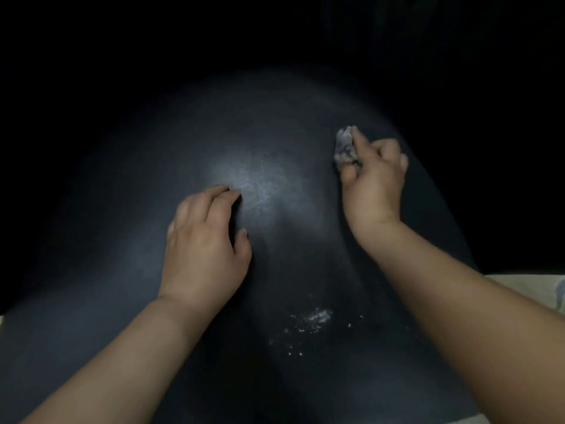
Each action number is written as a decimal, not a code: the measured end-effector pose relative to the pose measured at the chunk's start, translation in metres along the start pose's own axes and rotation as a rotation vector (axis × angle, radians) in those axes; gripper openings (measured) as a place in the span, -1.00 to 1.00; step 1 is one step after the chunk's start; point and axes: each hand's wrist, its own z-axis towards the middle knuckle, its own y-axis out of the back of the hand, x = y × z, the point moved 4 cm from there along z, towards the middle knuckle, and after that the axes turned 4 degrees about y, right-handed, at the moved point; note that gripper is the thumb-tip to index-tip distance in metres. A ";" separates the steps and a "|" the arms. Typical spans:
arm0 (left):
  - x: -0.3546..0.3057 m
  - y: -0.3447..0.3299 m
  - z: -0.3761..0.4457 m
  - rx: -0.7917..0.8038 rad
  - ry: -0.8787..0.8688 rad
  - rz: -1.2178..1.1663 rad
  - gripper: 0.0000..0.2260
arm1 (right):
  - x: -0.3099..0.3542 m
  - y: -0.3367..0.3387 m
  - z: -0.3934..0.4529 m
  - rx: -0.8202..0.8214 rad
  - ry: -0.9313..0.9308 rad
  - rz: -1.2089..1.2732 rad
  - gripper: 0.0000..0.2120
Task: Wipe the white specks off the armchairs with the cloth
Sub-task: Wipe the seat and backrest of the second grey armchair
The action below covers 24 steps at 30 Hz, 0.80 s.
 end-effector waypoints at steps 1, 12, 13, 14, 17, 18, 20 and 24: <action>0.007 0.004 0.000 -0.009 0.027 0.001 -0.54 | 0.010 -0.007 0.004 0.018 -0.022 -0.009 -0.55; 0.075 0.037 -0.028 0.008 0.268 0.054 -0.49 | 0.099 -0.048 -0.068 0.199 0.332 0.030 -0.42; 0.079 0.038 -0.031 0.007 0.271 0.043 -0.49 | 0.105 -0.054 -0.054 0.167 0.277 0.025 -0.43; 0.082 0.039 -0.034 0.004 0.269 0.033 -0.49 | 0.114 -0.061 -0.044 0.150 0.232 0.033 -0.44; 0.088 0.038 -0.041 -0.009 0.245 0.005 -0.50 | 0.148 -0.081 -0.056 0.211 0.299 0.080 -0.42; 0.089 0.038 -0.043 -0.013 0.241 -0.004 -0.50 | 0.156 -0.083 -0.071 0.251 0.386 0.100 -0.40; 0.090 0.038 -0.047 -0.018 0.243 -0.018 -0.49 | 0.155 -0.079 -0.106 0.340 0.556 0.135 -0.37; 0.083 0.037 -0.054 -0.003 0.223 -0.015 -0.50 | 0.104 -0.043 -0.115 0.308 0.586 0.051 -0.39</action>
